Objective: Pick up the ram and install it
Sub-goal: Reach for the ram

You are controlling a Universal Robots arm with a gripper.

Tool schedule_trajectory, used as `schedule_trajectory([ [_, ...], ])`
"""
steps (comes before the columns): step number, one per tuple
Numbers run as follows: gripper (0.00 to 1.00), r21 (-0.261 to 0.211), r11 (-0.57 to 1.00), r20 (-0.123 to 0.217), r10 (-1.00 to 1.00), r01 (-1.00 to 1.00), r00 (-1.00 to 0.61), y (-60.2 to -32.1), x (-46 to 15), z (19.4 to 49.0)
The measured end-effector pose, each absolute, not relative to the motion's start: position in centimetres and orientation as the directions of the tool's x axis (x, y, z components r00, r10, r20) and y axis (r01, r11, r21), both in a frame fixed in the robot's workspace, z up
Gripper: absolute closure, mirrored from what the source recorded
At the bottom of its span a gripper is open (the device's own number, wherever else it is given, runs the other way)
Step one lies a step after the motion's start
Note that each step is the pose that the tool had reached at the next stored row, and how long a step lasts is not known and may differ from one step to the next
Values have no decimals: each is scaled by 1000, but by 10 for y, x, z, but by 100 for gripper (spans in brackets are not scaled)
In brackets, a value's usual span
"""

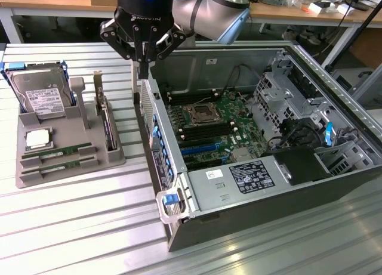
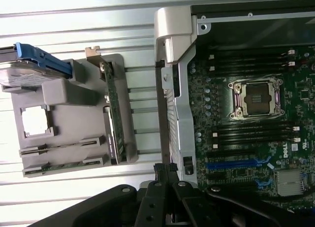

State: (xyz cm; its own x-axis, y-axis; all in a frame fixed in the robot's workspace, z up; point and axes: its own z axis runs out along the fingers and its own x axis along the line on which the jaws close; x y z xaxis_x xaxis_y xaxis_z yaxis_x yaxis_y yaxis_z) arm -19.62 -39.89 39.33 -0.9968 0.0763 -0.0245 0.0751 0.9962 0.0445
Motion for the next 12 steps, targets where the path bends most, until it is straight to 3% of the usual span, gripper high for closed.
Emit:
schedule_trajectory([
  [12, 90, 44, 996, -24, 76, 75, -997, -399, -204, 393],
])
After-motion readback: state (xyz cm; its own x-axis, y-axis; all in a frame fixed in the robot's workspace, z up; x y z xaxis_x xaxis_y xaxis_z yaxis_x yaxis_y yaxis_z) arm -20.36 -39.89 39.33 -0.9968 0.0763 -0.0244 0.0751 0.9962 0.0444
